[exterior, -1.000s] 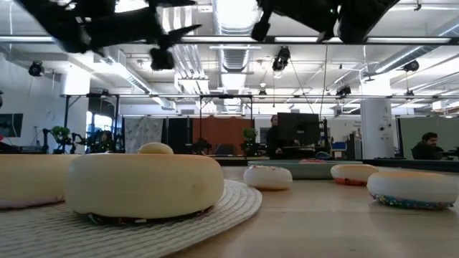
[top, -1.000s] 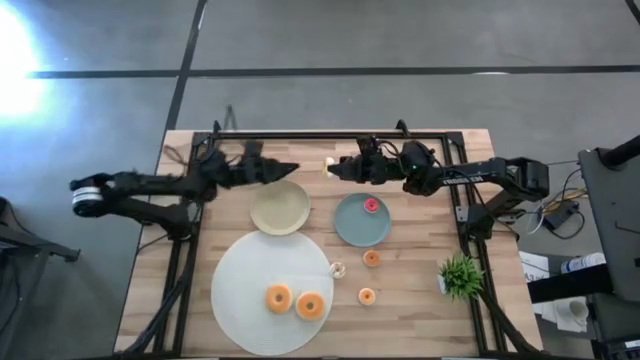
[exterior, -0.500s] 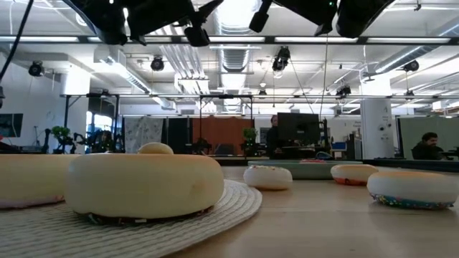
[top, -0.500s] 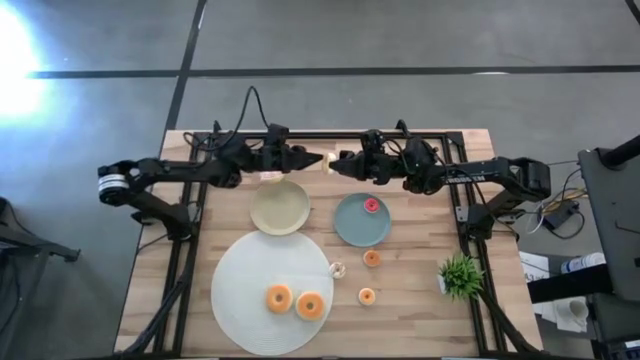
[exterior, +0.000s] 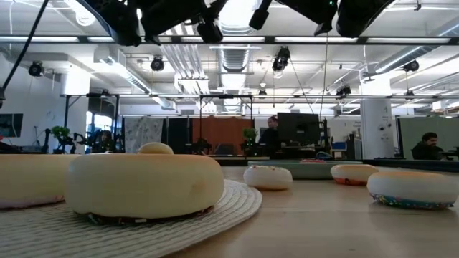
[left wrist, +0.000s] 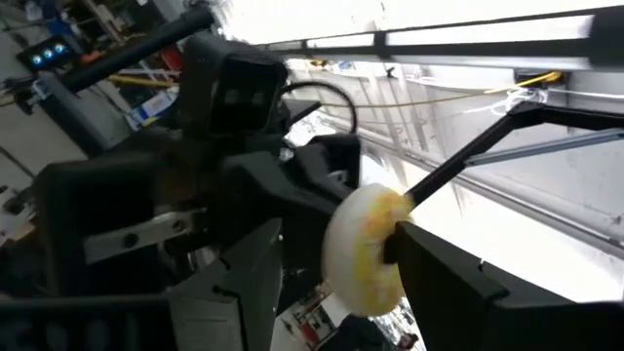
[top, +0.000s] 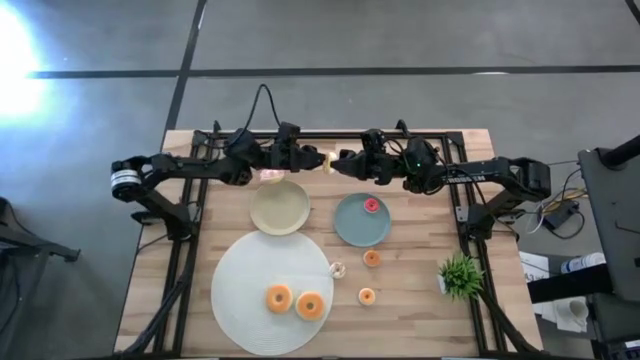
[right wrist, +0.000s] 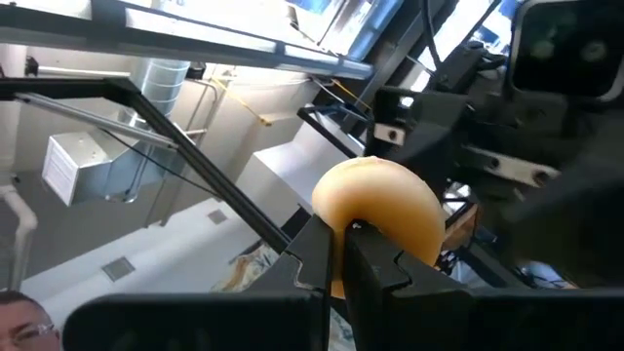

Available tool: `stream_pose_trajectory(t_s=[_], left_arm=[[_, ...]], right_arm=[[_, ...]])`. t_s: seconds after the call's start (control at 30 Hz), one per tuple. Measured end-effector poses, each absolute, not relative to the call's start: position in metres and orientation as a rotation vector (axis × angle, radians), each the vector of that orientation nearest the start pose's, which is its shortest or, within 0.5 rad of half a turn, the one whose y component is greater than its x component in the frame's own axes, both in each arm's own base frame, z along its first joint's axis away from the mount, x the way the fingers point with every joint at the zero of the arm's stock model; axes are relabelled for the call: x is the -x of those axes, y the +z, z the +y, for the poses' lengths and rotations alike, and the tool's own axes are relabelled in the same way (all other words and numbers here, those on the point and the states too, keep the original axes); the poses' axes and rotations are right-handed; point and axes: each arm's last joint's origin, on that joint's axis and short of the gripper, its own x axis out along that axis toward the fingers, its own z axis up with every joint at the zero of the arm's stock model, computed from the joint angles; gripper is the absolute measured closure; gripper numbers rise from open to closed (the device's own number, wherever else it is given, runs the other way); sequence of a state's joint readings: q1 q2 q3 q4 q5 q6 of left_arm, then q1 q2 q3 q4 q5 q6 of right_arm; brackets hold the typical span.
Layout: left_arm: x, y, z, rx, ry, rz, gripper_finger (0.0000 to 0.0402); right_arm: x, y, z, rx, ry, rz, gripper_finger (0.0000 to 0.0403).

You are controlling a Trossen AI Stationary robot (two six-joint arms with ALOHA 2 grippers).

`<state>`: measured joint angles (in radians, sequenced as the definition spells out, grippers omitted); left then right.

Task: Pick & Place donuts
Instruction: Put the small yellow donut on the blue plate

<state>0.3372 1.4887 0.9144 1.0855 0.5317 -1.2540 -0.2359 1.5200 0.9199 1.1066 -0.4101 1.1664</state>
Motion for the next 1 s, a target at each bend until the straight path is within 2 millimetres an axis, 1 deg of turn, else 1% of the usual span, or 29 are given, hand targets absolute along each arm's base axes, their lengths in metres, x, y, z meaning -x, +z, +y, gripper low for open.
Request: stream_pose_trajectory(t_s=[0.4,0.53,0.67,0.8,0.9,1.0], left_arm=[[-0.3034,0.3337,0.0859,0.974,-0.508,-0.285,0.0230],[-0.3039,0.3338,0.0844,0.962,-0.510,-0.285,0.0241],[-0.3039,0.3337,0.0846,0.957,-0.507,-0.288,0.0266],[-0.3039,0.3337,0.0846,0.947,-0.505,-0.290,0.0299],[-0.3043,0.3326,0.0848,0.945,-0.496,-0.286,0.0326],[-0.3045,0.3311,0.0848,0.941,-0.489,-0.280,0.0355]], right_arm=[[-0.3180,0.3239,-0.0691,-0.963,0.409,-0.327,0.0394],[-0.3177,0.3233,-0.0701,-0.967,0.407,-0.326,0.0394],[-0.3175,0.3235,-0.0703,-0.974,0.408,-0.325,0.0394],[-0.3177,0.3231,-0.0702,-0.978,0.407,-0.323,0.0394],[-0.3195,0.3195,-0.0707,-1.000,0.386,-0.287,0.0394],[-0.3206,0.3166,-0.0710,-1.028,0.367,-0.252,0.0384]])
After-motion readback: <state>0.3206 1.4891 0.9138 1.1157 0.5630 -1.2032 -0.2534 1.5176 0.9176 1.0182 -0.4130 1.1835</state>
